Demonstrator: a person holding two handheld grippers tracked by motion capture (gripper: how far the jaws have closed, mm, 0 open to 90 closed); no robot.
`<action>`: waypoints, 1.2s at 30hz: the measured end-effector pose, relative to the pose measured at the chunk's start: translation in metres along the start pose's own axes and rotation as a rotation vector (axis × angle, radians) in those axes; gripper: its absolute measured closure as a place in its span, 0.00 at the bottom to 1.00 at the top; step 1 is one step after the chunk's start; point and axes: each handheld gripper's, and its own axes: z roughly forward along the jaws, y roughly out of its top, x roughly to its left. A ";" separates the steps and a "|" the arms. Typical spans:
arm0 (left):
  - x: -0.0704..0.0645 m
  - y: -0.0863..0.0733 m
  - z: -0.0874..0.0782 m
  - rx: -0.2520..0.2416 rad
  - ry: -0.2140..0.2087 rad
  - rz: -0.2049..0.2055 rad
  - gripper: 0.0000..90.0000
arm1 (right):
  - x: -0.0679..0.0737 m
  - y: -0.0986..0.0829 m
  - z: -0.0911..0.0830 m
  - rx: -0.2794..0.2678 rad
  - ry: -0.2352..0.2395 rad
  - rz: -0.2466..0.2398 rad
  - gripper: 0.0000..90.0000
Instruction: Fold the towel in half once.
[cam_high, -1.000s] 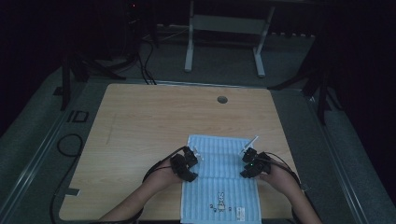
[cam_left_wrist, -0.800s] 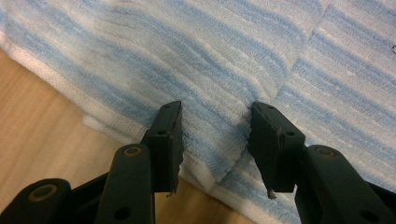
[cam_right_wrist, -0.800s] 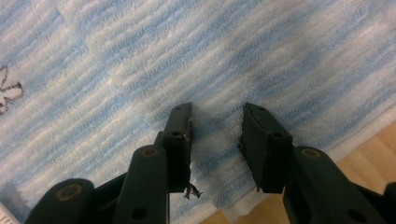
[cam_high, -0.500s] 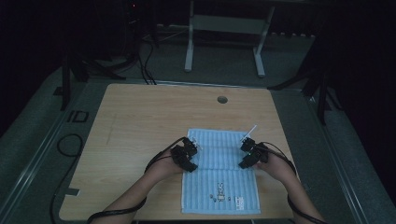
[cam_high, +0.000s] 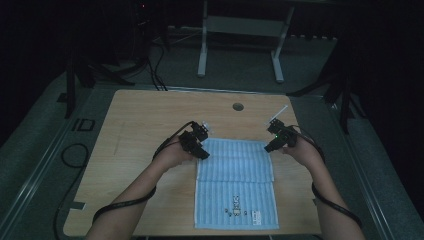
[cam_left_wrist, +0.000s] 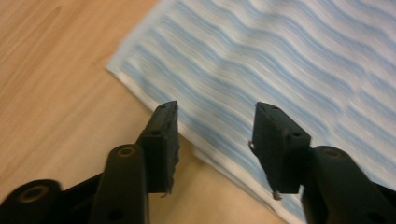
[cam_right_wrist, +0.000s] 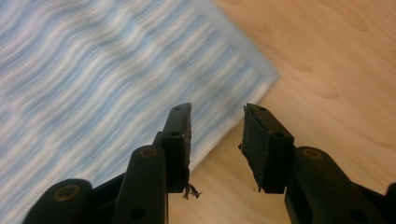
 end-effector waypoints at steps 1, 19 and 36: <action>0.005 0.004 0.003 0.008 0.018 -0.009 0.55 | -0.004 0.004 0.003 0.013 0.000 0.015 0.69; 0.044 0.030 0.061 0.062 0.067 -0.124 0.53 | -0.030 0.030 0.070 0.159 -0.033 0.130 0.68; 0.030 0.036 0.058 0.019 0.004 -0.079 0.94 | -0.026 0.033 0.067 0.153 -0.101 0.088 0.98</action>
